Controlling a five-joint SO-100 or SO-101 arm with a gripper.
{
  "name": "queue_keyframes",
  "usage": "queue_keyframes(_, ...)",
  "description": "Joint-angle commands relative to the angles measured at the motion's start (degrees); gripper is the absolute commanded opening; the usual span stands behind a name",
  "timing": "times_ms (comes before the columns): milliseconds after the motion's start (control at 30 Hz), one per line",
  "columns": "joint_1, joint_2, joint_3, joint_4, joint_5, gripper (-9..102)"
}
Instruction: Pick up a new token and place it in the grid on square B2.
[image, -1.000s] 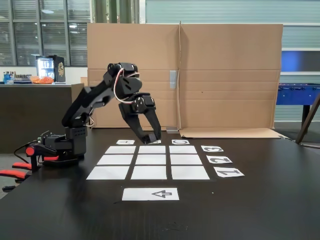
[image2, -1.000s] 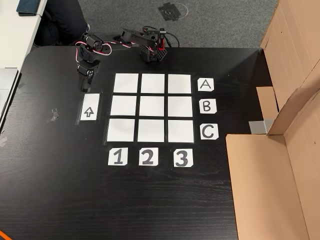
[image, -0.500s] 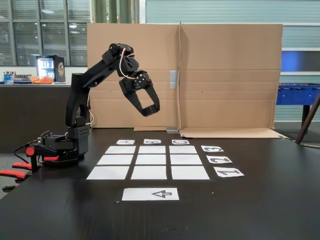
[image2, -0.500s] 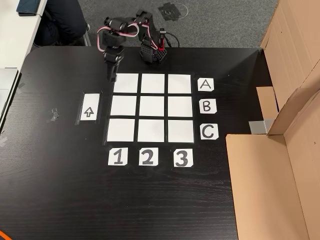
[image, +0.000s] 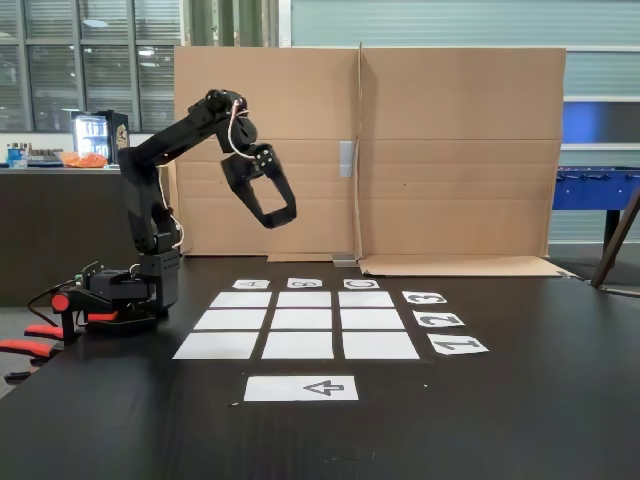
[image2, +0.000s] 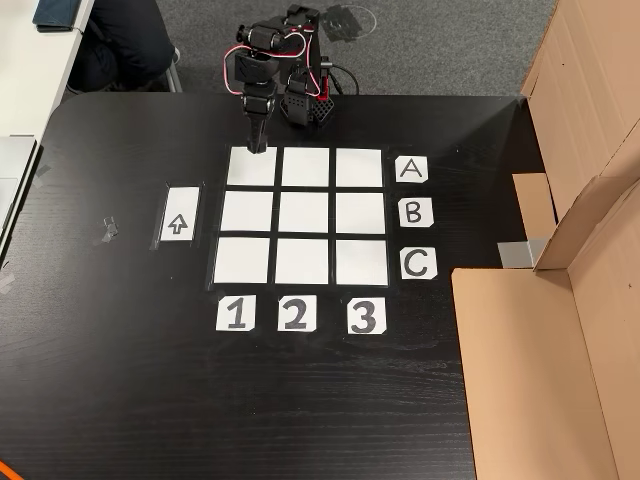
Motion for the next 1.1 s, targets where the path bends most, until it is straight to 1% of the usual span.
queue_keyframes(0,-2.72,3.52,6.24,-2.81,-0.7,10)
queue_keyframes(167,-5.8,5.1,15.56,-8.61,-0.88,10)
queue_keyframes(433,-8.96,3.87,25.14,-15.21,-1.67,10)
queue_keyframes(1067,-11.34,-12.39,26.19,-21.53,-1.85,9)
